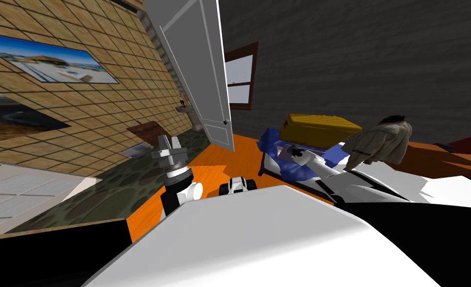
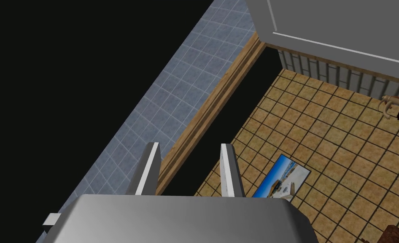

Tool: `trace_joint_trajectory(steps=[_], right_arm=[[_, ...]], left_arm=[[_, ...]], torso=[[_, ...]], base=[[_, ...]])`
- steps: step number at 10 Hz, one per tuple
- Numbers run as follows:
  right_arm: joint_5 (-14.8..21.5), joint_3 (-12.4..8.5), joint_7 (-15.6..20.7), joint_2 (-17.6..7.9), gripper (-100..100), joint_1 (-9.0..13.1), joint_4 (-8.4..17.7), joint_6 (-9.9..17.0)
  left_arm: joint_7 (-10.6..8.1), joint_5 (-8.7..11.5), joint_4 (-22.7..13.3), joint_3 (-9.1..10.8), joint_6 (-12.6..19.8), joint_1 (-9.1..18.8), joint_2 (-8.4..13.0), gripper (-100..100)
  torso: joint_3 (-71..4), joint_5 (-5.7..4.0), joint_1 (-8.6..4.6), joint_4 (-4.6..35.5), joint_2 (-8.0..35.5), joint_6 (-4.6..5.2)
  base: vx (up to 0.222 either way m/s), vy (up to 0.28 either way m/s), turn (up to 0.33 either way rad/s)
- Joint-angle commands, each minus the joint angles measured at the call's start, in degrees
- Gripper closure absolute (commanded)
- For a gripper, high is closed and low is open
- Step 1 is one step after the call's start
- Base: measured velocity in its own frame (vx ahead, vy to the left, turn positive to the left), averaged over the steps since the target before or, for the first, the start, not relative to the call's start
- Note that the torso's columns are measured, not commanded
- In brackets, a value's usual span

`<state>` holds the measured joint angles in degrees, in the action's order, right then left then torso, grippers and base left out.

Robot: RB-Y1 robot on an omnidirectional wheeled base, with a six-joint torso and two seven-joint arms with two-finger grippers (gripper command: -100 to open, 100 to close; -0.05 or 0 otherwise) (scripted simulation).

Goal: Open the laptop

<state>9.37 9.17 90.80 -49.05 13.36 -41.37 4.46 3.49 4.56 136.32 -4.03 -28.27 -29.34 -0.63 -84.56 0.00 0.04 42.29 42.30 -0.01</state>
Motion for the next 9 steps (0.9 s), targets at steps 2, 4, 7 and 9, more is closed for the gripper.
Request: trace_joint_trajectory(steps=[2, 4, 7, 9], right_arm=[[1.89, -1.5, 0.62, 1.59, -100, -0.39, 0.3, -1.12], [0.2, -0.02, -0.09, 0.06, 100, 0.0, 0.11, 0.02], [5.6, -2.19, -3.61, -0.8, 100, -3.6, 1.77, -3.23], [5.6, -2.19, -6.87, -0.8, 100, -3.6, 1.77, -3.23]], left_arm=[[0.0, 0.0, 0.01, 0.01, -0.01, -0.04, 0.01, 0], [0.0, 0.0, 0.01, 0.01, -0.01, -0.03, 0.01, 0], [0.0, 0.0, 0.0, 0.0, 0.0, -0.01, 0.0, 0], [0.0, 0.0, 0.01, 0.01, -0.01, -0.03, 0.0, 0]], torso=[[-0.36, -0.02, -0.14, -0.16, -0.61, 0.02], [-0.08, -0.02, -0.03, -0.04, -0.08, -0.02], [0.02, -0.01, -0.07, 0.02, 0.0, -0.03], [-0.1, -0.04, -0.15, -0.05, -0.13, 0.04]], base=[[0.121, -0.053, -0.11], [-0.003, 0.01, 0.065], [0.009, 0.009, 0.178], [0.015, -0.007, -0.019]])
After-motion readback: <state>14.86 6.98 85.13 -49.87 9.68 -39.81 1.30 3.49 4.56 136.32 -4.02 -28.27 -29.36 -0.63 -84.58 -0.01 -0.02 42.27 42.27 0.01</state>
